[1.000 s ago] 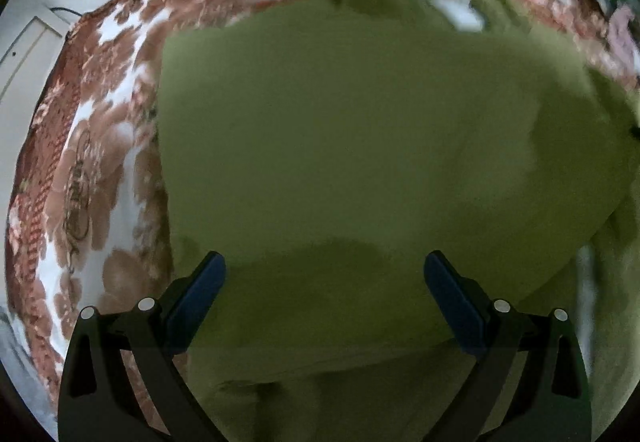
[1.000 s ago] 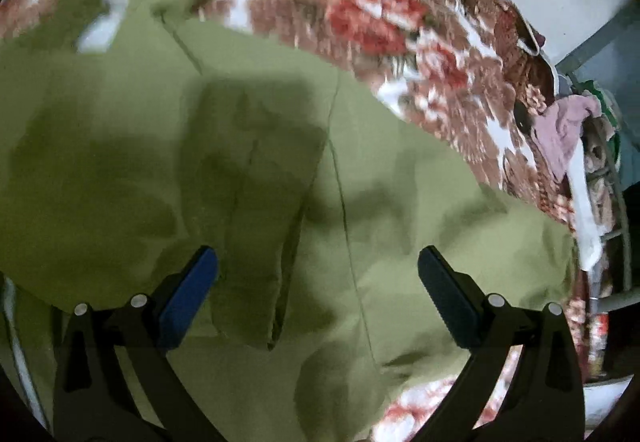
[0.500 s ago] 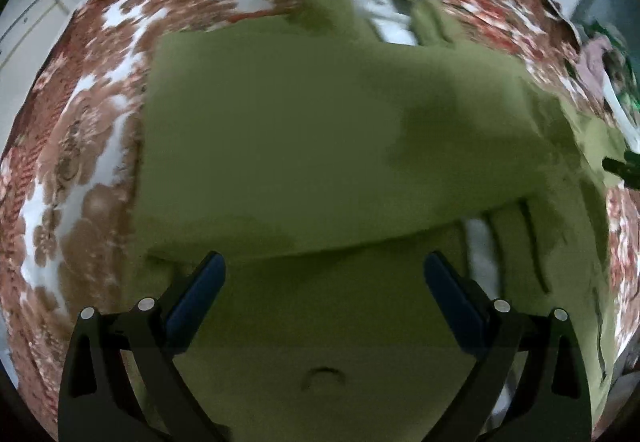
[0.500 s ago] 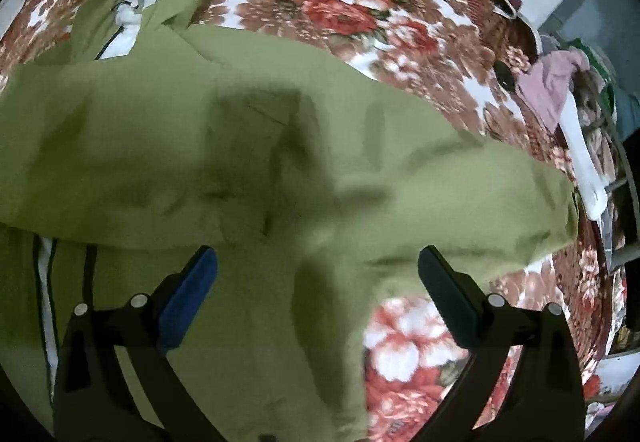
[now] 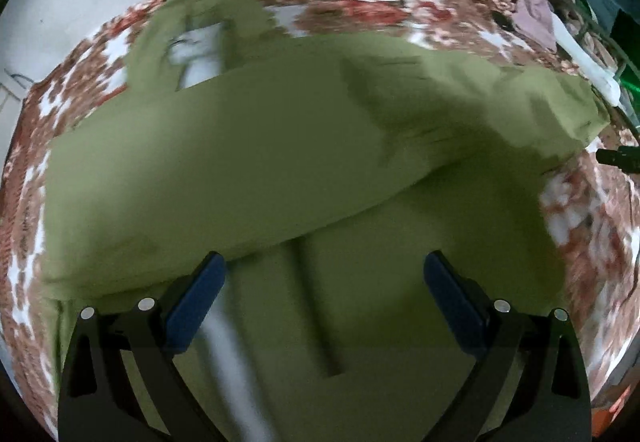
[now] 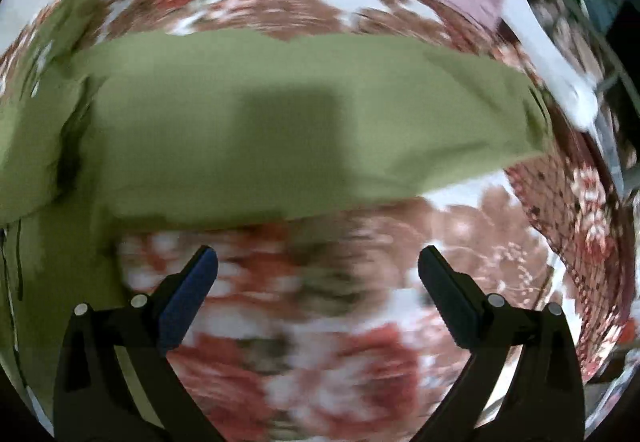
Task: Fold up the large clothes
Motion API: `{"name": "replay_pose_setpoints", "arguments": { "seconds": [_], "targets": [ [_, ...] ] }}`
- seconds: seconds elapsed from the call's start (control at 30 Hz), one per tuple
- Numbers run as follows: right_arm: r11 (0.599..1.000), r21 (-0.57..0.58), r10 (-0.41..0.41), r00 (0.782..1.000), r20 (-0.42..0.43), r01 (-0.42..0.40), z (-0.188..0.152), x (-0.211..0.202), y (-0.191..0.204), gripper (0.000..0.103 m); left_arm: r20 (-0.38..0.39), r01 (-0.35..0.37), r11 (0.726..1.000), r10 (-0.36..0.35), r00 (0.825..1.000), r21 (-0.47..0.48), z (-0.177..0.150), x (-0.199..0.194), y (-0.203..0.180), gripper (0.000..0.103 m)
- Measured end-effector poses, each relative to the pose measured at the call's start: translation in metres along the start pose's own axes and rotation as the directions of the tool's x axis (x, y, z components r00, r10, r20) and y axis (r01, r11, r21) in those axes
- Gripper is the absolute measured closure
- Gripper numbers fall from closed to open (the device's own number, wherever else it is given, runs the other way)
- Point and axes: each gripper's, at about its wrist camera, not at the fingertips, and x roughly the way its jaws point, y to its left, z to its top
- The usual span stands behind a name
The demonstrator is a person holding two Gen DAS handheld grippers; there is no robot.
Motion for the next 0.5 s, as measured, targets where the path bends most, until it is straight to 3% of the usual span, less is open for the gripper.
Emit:
{"name": "replay_pose_setpoints", "arguments": {
  "seconds": [0.07, 0.2, 0.37, 0.5],
  "targets": [
    [1.0, 0.01, -0.007, 1.0, -0.001, 0.007, 0.007, 0.003, -0.039, 0.005, -0.004, 0.002, 1.0, -0.002, 1.0, -0.024, 0.009, 0.007, -0.033, 0.005],
    [0.998, 0.053, 0.024, 1.0, -0.005, -0.024, 0.026, 0.017, -0.111, 0.005, -0.032, 0.065, 0.983, -0.071, 0.997, -0.17, 0.025, 0.021, -0.07, 0.005],
    [0.979, 0.194, 0.068, 0.998, -0.019, -0.063, 0.049, 0.045, -0.195, 0.005, -0.016, 0.015, 0.987, -0.018, 1.0, -0.159, 0.042, 0.028, -0.11, 0.005],
    [0.937, 0.323, 0.141, 0.99, -0.013, -0.129, 0.063, 0.068, -0.241, 0.005, -0.012, -0.014, 0.991, 0.013, 1.0, -0.13, 0.05, 0.035, -0.124, 0.005]
  ]
}}
